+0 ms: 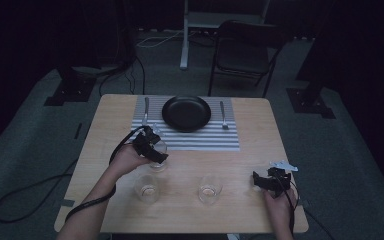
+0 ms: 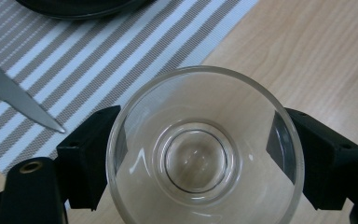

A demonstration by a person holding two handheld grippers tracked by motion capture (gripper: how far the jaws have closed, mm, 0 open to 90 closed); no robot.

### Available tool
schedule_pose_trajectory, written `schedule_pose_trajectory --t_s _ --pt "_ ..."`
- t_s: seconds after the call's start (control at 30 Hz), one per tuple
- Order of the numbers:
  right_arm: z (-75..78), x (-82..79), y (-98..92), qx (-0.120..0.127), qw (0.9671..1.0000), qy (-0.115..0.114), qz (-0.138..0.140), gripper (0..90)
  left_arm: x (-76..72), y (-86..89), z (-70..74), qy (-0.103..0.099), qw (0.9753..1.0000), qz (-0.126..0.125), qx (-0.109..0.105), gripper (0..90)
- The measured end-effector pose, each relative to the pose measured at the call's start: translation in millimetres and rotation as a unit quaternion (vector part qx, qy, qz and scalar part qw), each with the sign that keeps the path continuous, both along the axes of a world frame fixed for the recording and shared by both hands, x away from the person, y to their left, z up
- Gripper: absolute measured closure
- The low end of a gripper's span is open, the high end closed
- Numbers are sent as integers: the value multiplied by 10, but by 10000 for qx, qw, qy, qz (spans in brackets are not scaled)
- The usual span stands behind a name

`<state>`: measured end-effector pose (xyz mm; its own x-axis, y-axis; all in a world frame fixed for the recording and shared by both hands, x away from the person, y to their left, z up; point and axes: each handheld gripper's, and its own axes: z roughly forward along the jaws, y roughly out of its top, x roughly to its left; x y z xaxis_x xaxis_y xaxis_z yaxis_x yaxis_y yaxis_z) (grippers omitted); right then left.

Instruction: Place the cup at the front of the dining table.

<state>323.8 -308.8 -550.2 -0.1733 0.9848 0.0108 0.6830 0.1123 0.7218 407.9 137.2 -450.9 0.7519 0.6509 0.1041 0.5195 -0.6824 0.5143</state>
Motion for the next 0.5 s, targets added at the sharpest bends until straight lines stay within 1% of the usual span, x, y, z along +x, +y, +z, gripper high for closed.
schedule_pose_trajectory --t_s 0.03,0.07,0.13,0.17,0.33,0.37,0.4,0.43,0.5 --pt "0 0 0 0 10000 0 0 124 18 2 10 -9 10000 62 3 181" --pt "0 0 0 0 10000 0 0 124 30 7 18 -26 10000 67 -5 182" --pt "0 0 0 0 10000 0 1 124 74 23 37 12 9999 133 -80 181" --pt "0 0 0 1 10000 1 0 124 92 29 44 0 9998 155 -128 181" --pt "0 0 0 1 10000 1 -1 124 187 40 63 42 9992 302 -262 182" --pt "0 0 0 0 10000 -1 1 124 196 40 64 27 9992 296 -271 181" --pt "0 0 0 0 10000 0 0 124 213 39 66 35 9990 340 -279 181" --pt "0 0 0 0 10000 0 1 124 234 34 67 53 9989 383 -272 182" --pt "0 0 0 0 10000 0 1 124 267 25 78 28 9989 405 -229 182"
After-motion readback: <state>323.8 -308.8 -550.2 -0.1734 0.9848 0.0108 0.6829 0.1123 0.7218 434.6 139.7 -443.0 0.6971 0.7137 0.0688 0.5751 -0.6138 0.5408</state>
